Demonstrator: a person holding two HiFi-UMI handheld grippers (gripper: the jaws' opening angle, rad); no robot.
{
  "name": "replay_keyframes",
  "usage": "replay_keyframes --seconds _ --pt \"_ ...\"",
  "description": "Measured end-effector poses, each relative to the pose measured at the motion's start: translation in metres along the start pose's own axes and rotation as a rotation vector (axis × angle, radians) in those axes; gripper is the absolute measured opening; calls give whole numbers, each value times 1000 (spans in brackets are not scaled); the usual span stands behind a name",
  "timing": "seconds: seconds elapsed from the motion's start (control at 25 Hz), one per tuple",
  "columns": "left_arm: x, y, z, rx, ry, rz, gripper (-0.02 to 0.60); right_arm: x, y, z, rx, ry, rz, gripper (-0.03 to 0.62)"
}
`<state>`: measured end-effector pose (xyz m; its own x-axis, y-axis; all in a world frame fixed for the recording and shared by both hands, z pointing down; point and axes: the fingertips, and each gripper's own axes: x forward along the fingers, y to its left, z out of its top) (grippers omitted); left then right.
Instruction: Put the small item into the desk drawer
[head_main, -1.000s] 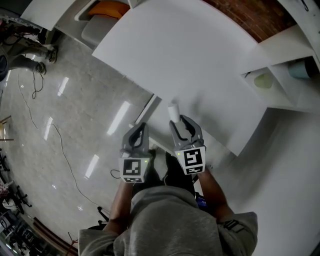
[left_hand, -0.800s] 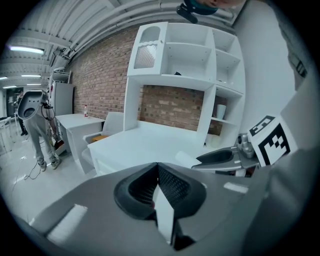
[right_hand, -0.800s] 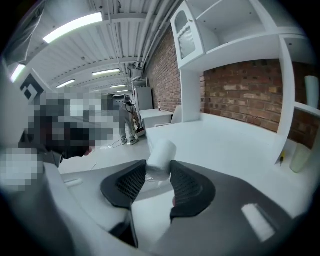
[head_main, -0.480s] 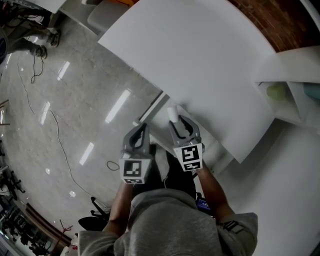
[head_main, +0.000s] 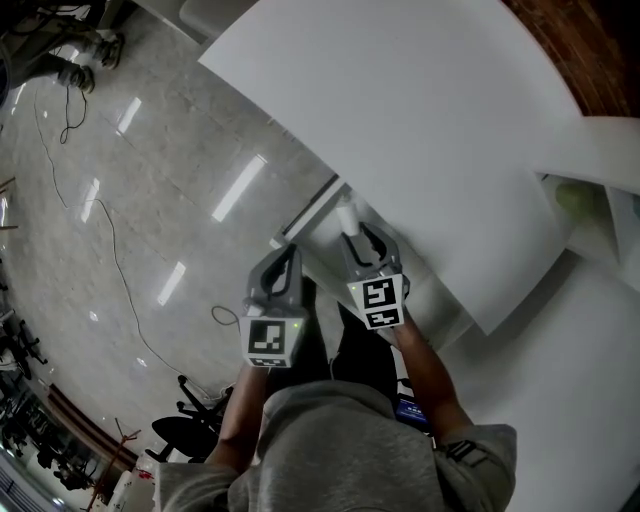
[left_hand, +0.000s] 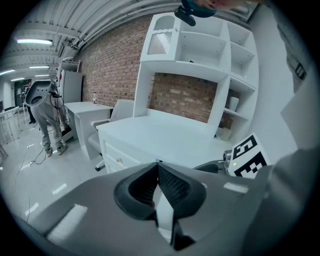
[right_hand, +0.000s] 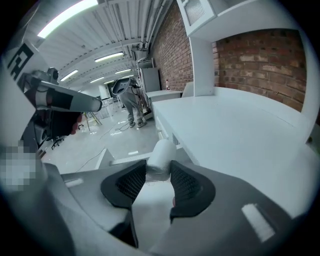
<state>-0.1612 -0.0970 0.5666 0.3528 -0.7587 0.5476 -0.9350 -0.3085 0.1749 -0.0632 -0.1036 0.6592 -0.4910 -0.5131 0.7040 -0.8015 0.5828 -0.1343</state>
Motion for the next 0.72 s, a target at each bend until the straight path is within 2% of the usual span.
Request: replay_keyframes --seconds 0.24,0.72 --pt "10 0 -17 -13 30 6 12 21 -6 -23 8 40 18 160" --pt "21 5 -41 -38 63 23 12 70 -17 -67 9 105 -1 161"
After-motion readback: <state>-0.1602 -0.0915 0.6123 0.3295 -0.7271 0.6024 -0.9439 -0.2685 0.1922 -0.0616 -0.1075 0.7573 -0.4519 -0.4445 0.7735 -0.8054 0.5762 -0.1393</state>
